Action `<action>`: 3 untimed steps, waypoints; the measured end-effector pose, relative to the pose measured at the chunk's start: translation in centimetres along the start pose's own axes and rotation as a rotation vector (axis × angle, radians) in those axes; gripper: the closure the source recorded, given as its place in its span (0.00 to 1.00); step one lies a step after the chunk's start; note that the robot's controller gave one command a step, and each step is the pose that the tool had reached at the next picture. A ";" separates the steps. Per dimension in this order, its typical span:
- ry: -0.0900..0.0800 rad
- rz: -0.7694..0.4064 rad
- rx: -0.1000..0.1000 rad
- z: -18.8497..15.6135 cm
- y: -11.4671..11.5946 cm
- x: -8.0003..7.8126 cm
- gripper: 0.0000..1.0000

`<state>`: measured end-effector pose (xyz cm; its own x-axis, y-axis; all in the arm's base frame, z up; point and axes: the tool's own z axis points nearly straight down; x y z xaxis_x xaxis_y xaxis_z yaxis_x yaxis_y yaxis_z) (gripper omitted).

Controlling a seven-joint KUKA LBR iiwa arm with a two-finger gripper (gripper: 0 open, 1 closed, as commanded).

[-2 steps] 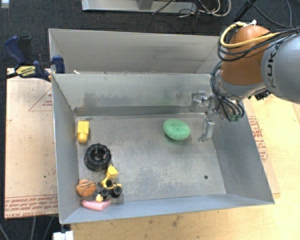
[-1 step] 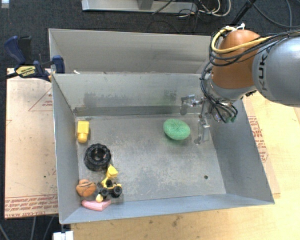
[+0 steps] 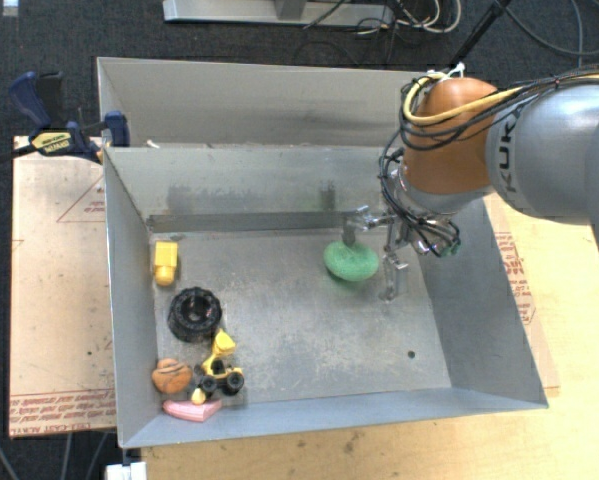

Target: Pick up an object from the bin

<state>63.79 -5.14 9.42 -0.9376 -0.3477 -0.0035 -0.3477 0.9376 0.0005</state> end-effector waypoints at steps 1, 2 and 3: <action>-0.011 0.267 0.003 1.9 1.3 0.9 1.00; -0.011 0.267 0.004 1.9 1.3 0.9 1.00; -0.011 0.267 0.004 1.9 1.3 0.9 1.00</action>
Offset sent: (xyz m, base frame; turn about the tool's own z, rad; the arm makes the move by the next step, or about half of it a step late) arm 0.0000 0.0000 0.0000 0.0000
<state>62.47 -4.27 7.48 -0.9960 -0.0884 -0.0146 -0.0884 0.9961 -0.0010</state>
